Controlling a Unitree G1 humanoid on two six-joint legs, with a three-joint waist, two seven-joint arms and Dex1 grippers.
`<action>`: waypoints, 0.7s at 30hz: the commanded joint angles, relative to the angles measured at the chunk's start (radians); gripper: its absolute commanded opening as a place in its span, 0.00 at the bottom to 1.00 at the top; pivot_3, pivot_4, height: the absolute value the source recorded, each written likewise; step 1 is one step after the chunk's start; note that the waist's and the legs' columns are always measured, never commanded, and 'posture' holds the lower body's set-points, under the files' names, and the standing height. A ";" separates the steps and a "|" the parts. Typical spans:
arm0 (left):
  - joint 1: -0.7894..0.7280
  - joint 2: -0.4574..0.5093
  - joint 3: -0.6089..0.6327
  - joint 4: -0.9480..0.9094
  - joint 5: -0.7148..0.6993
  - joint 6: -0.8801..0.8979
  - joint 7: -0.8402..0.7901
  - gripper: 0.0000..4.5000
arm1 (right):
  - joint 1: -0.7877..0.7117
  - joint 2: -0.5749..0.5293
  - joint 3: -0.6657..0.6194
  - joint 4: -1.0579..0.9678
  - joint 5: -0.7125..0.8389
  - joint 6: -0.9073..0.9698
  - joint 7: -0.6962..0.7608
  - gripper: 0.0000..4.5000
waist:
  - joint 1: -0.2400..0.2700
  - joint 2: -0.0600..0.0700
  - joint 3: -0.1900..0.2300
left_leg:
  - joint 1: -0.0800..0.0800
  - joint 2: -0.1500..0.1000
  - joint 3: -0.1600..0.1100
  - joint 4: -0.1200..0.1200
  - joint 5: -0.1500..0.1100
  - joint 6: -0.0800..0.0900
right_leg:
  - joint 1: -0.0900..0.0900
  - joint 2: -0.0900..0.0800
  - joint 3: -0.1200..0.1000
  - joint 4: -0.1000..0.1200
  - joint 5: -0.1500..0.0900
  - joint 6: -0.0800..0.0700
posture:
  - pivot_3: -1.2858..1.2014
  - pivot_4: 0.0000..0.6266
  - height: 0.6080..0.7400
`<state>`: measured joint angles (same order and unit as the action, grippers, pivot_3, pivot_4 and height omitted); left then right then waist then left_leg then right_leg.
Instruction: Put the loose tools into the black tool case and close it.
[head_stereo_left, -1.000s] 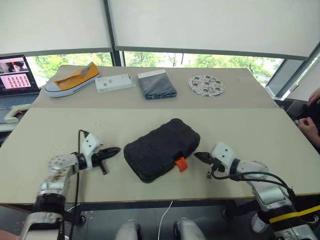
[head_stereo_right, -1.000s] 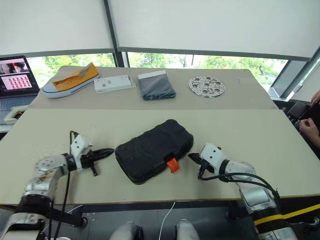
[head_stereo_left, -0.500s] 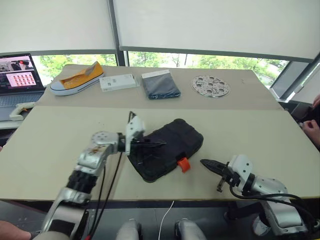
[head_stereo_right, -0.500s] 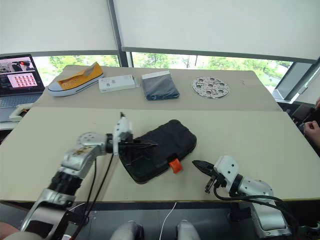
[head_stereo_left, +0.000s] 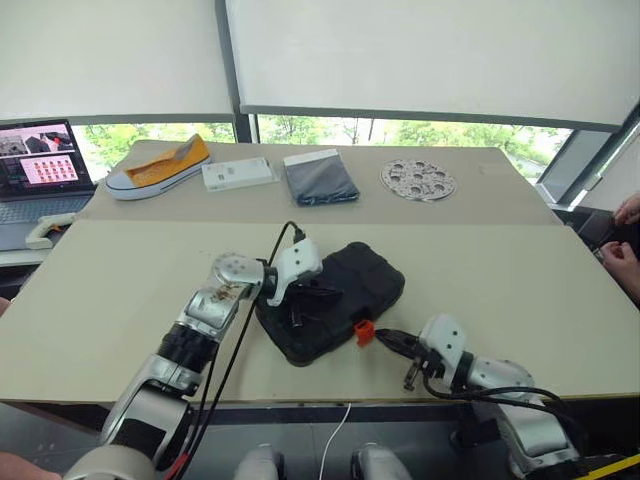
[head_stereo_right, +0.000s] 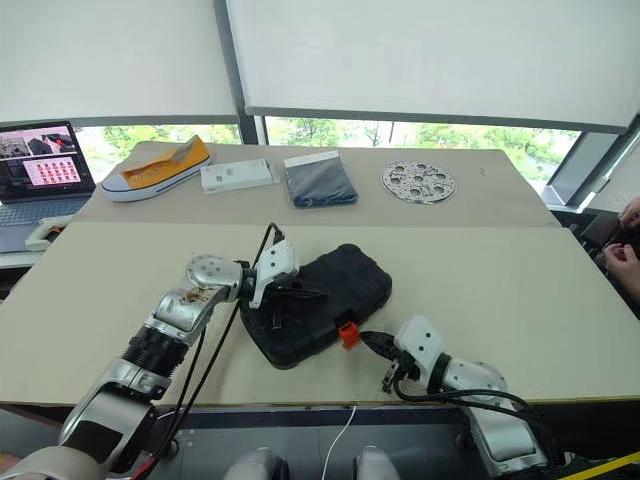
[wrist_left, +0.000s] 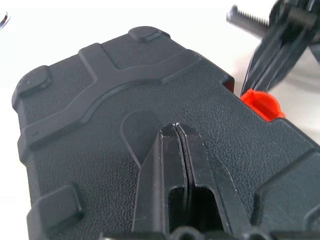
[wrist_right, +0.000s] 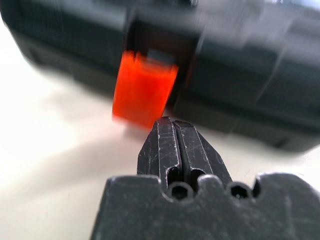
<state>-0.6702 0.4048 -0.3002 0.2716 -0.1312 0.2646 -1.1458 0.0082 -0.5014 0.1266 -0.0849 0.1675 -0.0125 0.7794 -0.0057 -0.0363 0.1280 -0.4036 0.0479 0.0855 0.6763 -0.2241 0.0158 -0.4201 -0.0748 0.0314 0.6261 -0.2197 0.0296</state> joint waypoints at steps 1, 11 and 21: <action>0.067 0.016 -0.036 0.047 0.031 0.073 0.007 0.02 | -0.021 0.007 0.012 0.007 -0.016 0.010 -0.004 0.00 | -0.004 0.000 -0.001 | 0.000 0.000 0.000 0.000 0.000 0.000 | 0.000 0.000 0.000 0.000 0.000 0.000 | 0.52 0.24 1.00; 0.090 0.009 -0.027 -0.004 0.025 0.112 0.034 0.02 | -0.068 0.044 0.074 -0.008 -0.005 0.071 0.026 0.00 | -0.011 -0.004 -0.005 | 0.005 0.002 -0.001 -0.003 0.000 0.000 | 0.001 0.001 0.001 0.000 -0.001 -0.001 | 0.52 0.24 1.00; 0.098 -0.002 -0.037 0.002 0.031 0.113 0.041 0.02 | -0.147 0.081 0.061 -0.082 0.061 0.122 0.053 0.00 | -0.009 -0.003 -0.005 | 0.004 0.001 -0.001 -0.005 0.000 0.000 | 0.000 0.001 0.003 0.000 -0.001 -0.002 | 0.52 0.24 1.00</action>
<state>-0.6270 0.4080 -0.2706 0.2092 -0.1394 0.3343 -1.1033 -0.0936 -0.4398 0.2151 -0.0862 0.1793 0.1299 0.8280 -0.0145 -0.0396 0.1233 -0.3992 0.0486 0.0841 0.6711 -0.2242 0.0157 -0.4207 -0.0737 0.0352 0.6264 -0.2210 0.0276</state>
